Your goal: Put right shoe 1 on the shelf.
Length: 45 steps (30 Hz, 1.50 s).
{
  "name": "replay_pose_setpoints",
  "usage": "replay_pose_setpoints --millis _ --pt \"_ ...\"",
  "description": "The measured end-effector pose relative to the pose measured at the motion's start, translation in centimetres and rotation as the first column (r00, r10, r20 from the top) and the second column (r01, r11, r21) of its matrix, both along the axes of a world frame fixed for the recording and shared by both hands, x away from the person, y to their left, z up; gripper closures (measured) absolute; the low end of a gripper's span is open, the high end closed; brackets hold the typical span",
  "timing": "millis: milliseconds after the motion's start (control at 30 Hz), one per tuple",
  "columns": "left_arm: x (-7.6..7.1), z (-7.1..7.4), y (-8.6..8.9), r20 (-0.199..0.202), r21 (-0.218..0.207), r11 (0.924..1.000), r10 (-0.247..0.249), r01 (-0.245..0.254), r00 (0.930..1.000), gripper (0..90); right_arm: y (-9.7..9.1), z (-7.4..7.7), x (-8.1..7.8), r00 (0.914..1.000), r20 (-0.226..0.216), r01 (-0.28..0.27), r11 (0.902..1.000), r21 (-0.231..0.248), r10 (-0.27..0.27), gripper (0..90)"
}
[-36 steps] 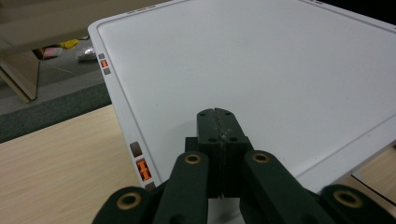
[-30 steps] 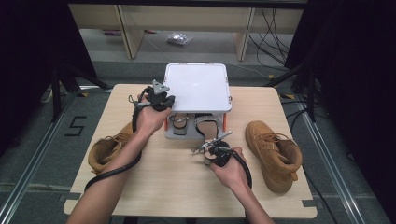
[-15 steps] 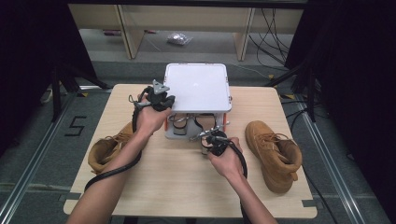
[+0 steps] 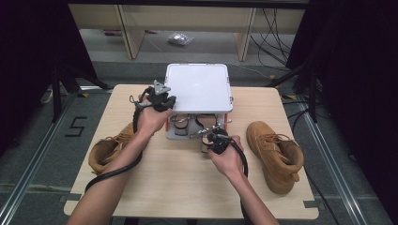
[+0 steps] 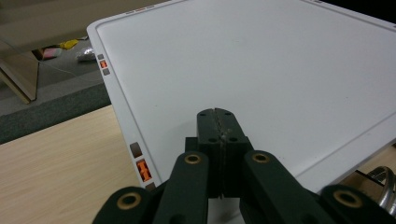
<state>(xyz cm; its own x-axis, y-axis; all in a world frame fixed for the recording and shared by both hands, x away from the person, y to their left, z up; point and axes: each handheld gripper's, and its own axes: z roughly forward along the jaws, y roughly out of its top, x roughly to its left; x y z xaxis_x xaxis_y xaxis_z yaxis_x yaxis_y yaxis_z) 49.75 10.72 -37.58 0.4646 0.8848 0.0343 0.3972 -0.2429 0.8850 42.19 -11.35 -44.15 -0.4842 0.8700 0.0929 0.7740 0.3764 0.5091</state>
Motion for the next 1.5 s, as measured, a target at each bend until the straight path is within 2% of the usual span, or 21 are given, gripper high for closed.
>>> replay_pose_setpoints --millis 100,233,367,467,567,667,733,800,833,967,1000,1033,1133,1167,1200,1500 --pt "0.0 0.0 0.0 0.0 -0.001 1.0 -0.001 0.001 1.0 89.6 -0.1 0.0 0.1 1.0 -0.007 -0.001 1.0 0.001 0.001 90.0" --pt "0.0 0.0 0.0 0.0 0.0 1.0 0.0 0.0 1.0 89.6 -0.1 -0.1 -0.1 0.9997 0.022 0.008 0.9999 0.015 -0.008 90.0" --pt "0.0 0.0 0.0 0.002 0.001 1.0 -0.001 0.001 1.0 89.6 0.1 -0.5 0.0 0.9999 0.003 0.01 0.9995 0.029 -0.01 90.0" --pt "0.0 0.0 0.0 0.002 0.001 1.0 0.0 0.0 1.0 89.6 0.5 -0.6 0.2 0.9997 0.021 0.01 0.9991 0.04 -0.011 90.0" --pt "0.0 0.0 0.0 -0.001 0.001 1.0 -0.001 0.001 1.0 89.6 0.5 -0.6 0.7 0.9995 0.018 0.027 0.9986 0.047 -0.027 90.0" --pt "0.0 0.0 0.0 0.0 0.0 1.0 -0.002 0.002 1.0 89.6 0.4 -0.5 1.0 0.9987 0.023 0.045 0.998 0.044 -0.046 90.0" --pt "0.0 0.0 0.0 0.001 0.003 1.0 -0.001 0.001 1.0 89.6 0.1 -0.5 1.3 0.9981 0.05 0.036 0.9988 0.033 -0.037 90.0" --pt "0.0 0.0 0.0 0.001 0.001 1.0 -0.002 0.002 1.0 89.6 0.1 -0.4 1.5 0.998 0.05 0.037 0.9989 0.03 -0.038 90.0" --pt "0.0 0.0 0.0 0.001 0.001 1.0 -0.002 0.002 1.0 89.6 0.2 -0.3 1.5 0.9972 0.044 0.058 0.9974 0.043 -0.06 90.0" --pt "0.0 0.0 0.0 0.002 0.005 1.0 0.0 0.0 1.0 89.6 0.2 -0.3 2.0 0.9971 0.059 0.047 0.9987 0.021 -0.048 90.0" --pt "0.0 0.0 0.0 0.002 0.005 1.0 -0.001 0.001 1.0 89.6 0.2 -0.3 2.2 0.9964 0.074 0.041 0.9991 0.009 -0.042 90.0" --pt "0.0 0.0 0.0 0.002 0.004 1.0 -0.001 0.001 1.0 89.6 0.3 -0.3 2.2 0.9962 0.06 0.063 0.9978 0.022 -0.064 90.0" --pt "0.0 0.0 0.0 0.001 0.002 1.0 -0.003 0.003 1.0 89.6 0.2 -0.5 2.7 0.9952 0.074 0.063 0.9979 0.013 -0.064 90.0" --pt "0.0 0.0 0.0 0.001 0.004 1.0 -0.003 0.003 1.0 89.6 0.3 -0.5 2.8 0.9941 0.074 0.079 0.9968 0.016 -0.08 90.0" --pt "0.0 0.0 0.0 0.001 0.004 1.0 -0.003 0.003 1.0 89.6 0.2 -0.5 2.9 0.9949 0.076 0.066 0.9978 0.008 -0.067 90.0" --pt "0.0 0.0 0.0 0.002 0.005 1.0 -0.004 0.004 1.0 89.6 0.0 -0.6 4.2 0.9879 0.108 0.112 0.9936 -0.005 -0.111 90.0"
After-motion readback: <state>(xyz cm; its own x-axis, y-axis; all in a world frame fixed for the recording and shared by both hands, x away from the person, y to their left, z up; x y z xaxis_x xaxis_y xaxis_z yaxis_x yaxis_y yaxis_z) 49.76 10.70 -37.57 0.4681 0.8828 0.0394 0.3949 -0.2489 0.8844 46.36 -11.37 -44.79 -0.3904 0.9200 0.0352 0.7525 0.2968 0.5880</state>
